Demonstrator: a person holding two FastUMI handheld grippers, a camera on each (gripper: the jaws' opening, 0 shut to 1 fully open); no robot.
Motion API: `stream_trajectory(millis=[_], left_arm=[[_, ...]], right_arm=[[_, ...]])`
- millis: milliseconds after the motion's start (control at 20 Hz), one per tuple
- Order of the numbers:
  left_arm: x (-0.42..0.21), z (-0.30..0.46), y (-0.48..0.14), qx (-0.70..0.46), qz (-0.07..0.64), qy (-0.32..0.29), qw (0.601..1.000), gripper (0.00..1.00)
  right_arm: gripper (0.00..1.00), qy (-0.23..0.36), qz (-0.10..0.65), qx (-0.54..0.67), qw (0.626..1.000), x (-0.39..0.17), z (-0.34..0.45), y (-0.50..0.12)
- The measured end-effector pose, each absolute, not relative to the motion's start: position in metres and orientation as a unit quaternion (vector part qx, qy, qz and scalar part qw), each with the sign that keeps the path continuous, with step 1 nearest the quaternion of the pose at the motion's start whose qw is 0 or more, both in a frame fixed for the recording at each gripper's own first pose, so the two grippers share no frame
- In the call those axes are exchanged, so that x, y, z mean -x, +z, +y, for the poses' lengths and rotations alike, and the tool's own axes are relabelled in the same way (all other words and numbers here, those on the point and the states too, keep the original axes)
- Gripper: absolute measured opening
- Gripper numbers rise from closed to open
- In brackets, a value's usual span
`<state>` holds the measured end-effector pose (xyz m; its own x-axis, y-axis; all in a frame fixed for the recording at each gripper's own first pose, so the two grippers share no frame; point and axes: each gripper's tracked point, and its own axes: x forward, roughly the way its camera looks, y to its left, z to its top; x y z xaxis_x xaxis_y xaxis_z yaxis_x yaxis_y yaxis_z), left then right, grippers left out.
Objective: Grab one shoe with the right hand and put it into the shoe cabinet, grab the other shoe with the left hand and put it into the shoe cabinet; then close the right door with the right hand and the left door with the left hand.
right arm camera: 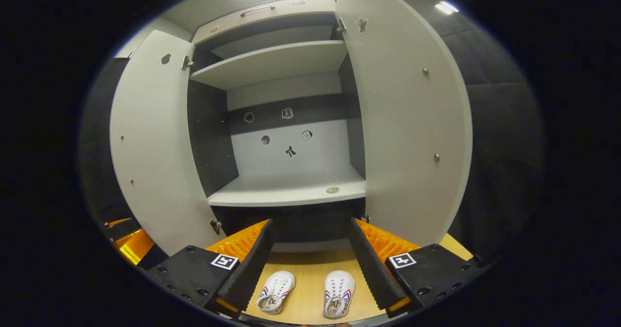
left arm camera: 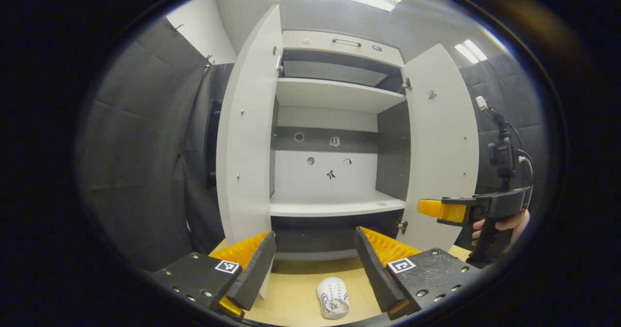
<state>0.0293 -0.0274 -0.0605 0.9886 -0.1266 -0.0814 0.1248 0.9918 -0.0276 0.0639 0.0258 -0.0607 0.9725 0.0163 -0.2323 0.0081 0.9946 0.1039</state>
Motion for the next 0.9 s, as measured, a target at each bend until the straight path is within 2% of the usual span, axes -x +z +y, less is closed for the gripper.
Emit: stream_trajectory(millis=[550,600,650,700,750,900], left_arm=[[-0.046,-0.047,-0.100,0.006,0.103,-0.091,0.990,0.94],[-0.049,-0.045,-0.105,0.009,0.110,-0.089,0.990,0.94],[-0.052,-0.043,-0.110,0.010,0.117,-0.085,0.989,0.94],[-0.054,-0.042,-0.114,0.011,0.124,-0.081,0.989,0.99],[-0.056,-0.042,-0.118,0.013,0.128,-0.077,0.989,0.94],[-0.060,-0.043,-0.127,0.015,0.144,-0.075,0.987,0.94]], right_arm=[[0.97,0.048,0.312,-0.020,0.949,-0.093,0.043,-0.234],[0.92,0.051,0.331,-0.020,0.942,-0.094,0.044,-0.252],[0.93,0.052,0.352,-0.026,0.934,-0.093,0.044,-0.271],[0.97,0.054,0.367,-0.036,0.928,-0.094,0.045,-0.287],[0.97,0.054,0.377,-0.044,0.924,-0.096,0.044,-0.301],[0.97,0.041,0.411,-0.042,0.910,-0.098,0.034,-0.342]])
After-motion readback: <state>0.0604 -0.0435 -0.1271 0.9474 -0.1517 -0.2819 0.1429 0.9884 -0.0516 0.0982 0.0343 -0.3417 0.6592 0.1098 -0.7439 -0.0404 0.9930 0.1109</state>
